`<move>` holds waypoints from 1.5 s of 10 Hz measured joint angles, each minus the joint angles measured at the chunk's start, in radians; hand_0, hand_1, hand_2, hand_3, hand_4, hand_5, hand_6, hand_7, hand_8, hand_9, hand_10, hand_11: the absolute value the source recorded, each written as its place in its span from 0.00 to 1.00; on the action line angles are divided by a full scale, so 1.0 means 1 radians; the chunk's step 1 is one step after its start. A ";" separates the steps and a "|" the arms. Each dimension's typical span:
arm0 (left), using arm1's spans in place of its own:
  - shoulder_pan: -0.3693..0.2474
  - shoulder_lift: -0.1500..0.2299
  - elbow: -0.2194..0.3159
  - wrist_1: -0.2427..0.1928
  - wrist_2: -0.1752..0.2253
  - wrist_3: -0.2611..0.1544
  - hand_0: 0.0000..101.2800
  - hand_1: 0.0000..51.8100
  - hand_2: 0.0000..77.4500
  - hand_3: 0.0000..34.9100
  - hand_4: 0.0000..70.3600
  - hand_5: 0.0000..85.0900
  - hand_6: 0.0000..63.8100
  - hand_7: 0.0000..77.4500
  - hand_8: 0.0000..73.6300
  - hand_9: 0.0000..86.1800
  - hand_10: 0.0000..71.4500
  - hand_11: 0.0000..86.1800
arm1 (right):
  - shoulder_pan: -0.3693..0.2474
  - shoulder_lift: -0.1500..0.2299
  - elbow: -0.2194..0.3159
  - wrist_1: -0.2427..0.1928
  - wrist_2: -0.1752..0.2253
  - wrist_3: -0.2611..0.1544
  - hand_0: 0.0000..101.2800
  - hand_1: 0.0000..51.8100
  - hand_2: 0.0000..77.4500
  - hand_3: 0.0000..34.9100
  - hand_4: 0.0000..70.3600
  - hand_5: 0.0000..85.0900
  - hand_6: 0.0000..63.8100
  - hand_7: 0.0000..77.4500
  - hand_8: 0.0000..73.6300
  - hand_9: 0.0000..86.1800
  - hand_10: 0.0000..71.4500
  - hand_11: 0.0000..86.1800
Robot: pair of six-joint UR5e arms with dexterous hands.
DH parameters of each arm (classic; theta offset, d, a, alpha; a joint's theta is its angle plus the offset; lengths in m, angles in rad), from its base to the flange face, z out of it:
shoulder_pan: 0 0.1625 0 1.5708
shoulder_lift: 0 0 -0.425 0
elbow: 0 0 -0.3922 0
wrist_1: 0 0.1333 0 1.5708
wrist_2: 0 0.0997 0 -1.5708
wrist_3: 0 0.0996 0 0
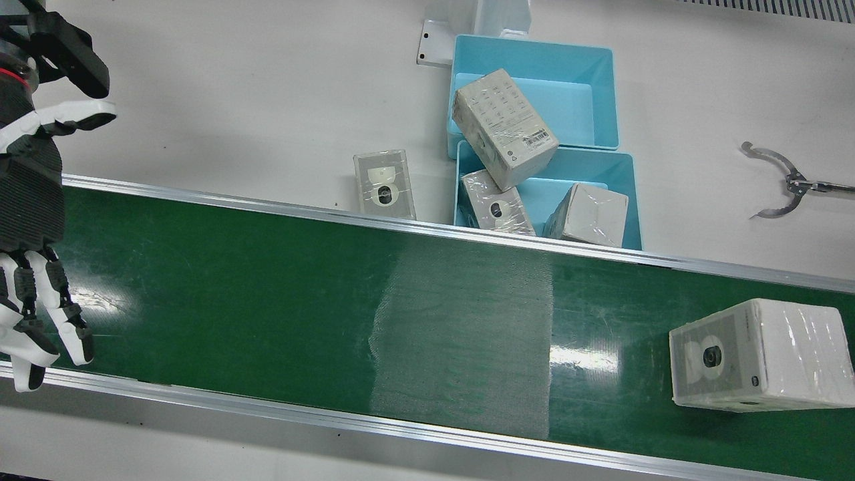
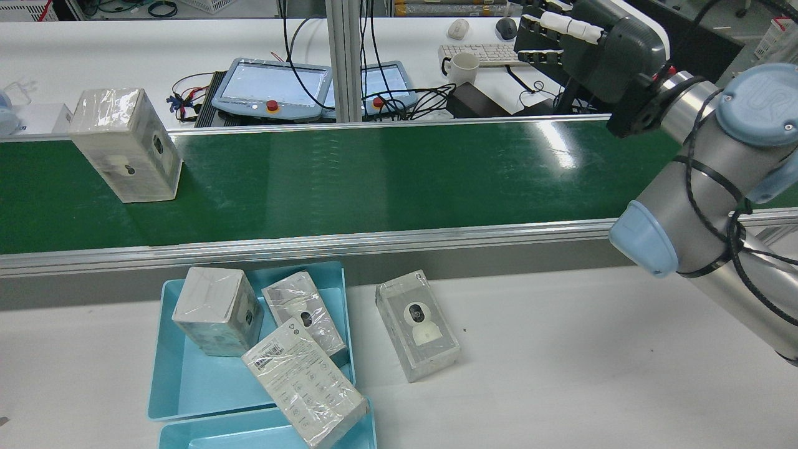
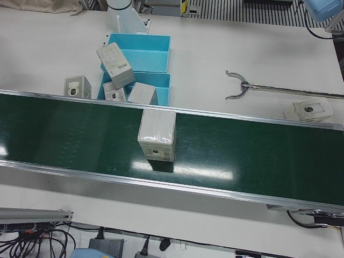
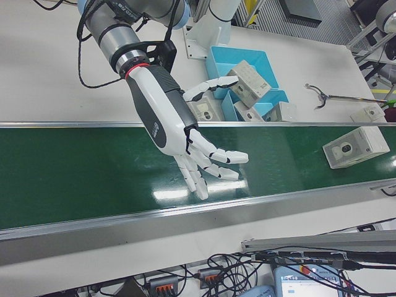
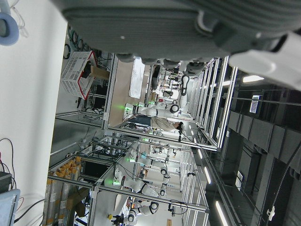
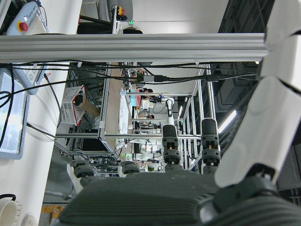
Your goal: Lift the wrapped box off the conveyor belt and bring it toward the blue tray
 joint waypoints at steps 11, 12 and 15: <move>0.000 0.000 0.000 0.000 0.000 0.000 0.00 0.00 0.01 0.00 0.00 0.01 0.00 0.01 0.00 0.01 0.01 0.00 | -0.024 0.064 -0.092 0.005 0.004 0.001 0.38 0.17 0.19 0.87 0.15 0.29 0.00 0.25 0.00 0.04 0.05 0.07; 0.000 0.000 0.000 0.000 0.000 0.000 0.00 0.00 0.01 0.00 0.00 0.01 0.01 0.01 0.01 0.01 0.00 0.00 | -0.023 0.068 -0.094 0.005 0.004 0.000 0.38 0.17 0.19 0.88 0.15 0.29 0.00 0.25 0.00 0.04 0.05 0.07; 0.000 0.000 0.000 0.000 0.000 0.000 0.00 0.00 0.01 0.00 0.01 0.01 0.01 0.01 0.01 0.01 0.00 0.00 | -0.024 0.062 -0.089 0.005 0.004 0.000 0.38 0.17 0.19 0.88 0.15 0.29 0.00 0.26 0.00 0.04 0.05 0.07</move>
